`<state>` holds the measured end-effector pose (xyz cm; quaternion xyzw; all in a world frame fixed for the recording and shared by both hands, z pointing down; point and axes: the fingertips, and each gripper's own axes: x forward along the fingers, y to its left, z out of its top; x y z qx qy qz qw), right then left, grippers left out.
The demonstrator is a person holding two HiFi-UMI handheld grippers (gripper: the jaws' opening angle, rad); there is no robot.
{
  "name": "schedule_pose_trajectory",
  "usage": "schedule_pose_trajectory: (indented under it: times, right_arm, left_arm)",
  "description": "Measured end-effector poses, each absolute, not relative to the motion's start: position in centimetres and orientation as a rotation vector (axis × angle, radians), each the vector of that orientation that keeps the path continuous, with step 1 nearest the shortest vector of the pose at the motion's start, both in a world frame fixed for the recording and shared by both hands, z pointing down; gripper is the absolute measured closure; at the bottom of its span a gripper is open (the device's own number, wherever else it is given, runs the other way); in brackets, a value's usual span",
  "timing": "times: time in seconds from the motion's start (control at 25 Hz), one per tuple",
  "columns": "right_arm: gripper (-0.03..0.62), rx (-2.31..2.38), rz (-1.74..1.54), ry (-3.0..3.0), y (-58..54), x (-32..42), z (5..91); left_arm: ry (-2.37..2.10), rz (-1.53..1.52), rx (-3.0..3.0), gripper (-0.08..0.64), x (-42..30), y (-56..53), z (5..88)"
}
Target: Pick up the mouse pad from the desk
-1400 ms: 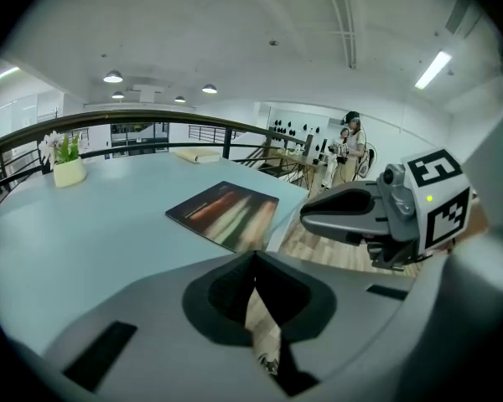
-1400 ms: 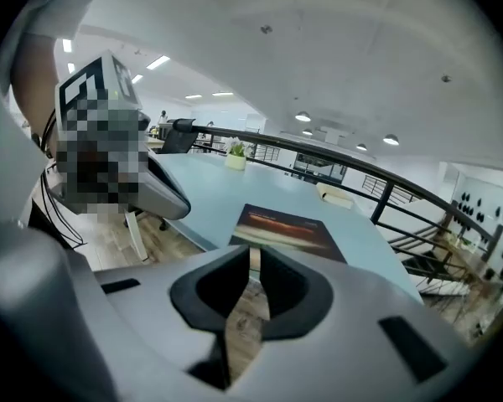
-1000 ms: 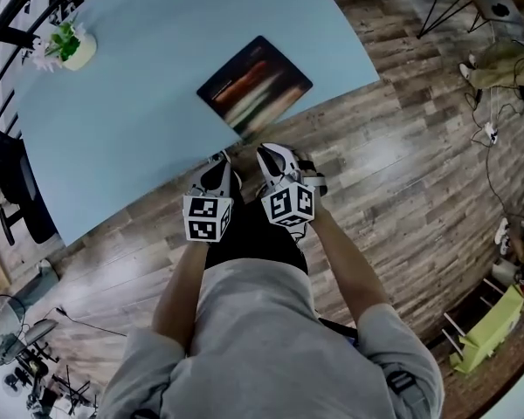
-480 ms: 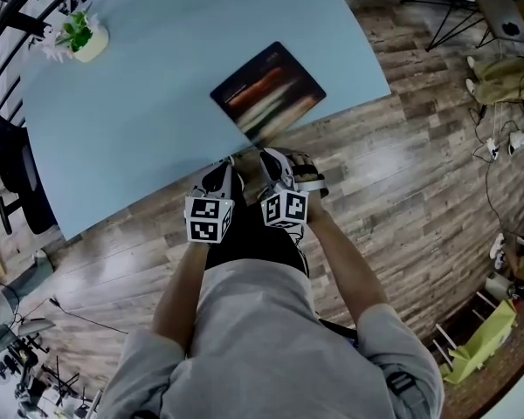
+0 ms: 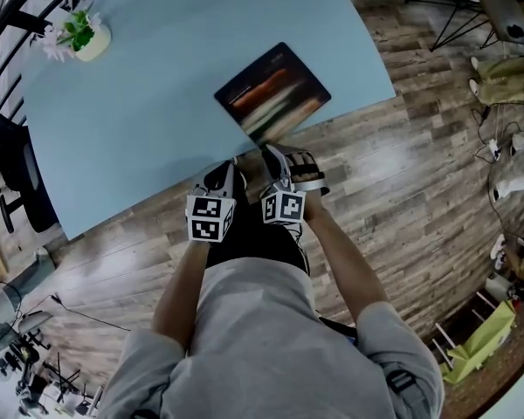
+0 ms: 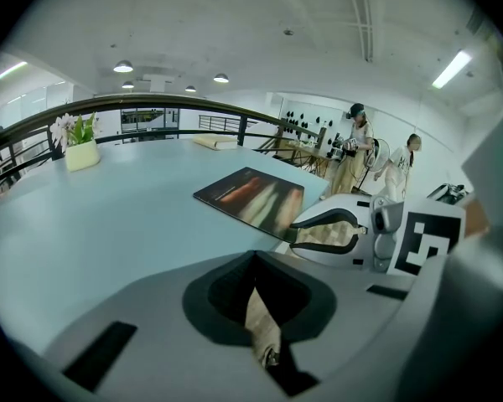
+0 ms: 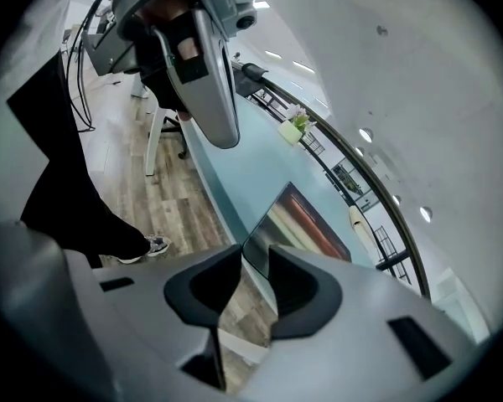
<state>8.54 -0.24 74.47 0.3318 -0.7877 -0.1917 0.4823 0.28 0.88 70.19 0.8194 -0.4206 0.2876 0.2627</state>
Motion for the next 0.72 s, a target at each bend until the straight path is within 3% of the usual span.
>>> schedule_pose_trajectory:
  times: [0.28, 0.72]
  right_arm:
    - [0.486, 0.81, -0.459, -1.912, -0.88, 8.64, 74.32]
    - [0.54, 0.822, -0.431, -1.943, -0.86, 8.2, 74.02]
  left_arm:
    - [-1.125, 0.779, 2.215, 0.548, 0.51, 0.48, 70.05]
    - [-1.108, 0.775, 2.209, 0.548, 0.26, -0.15, 70.06]
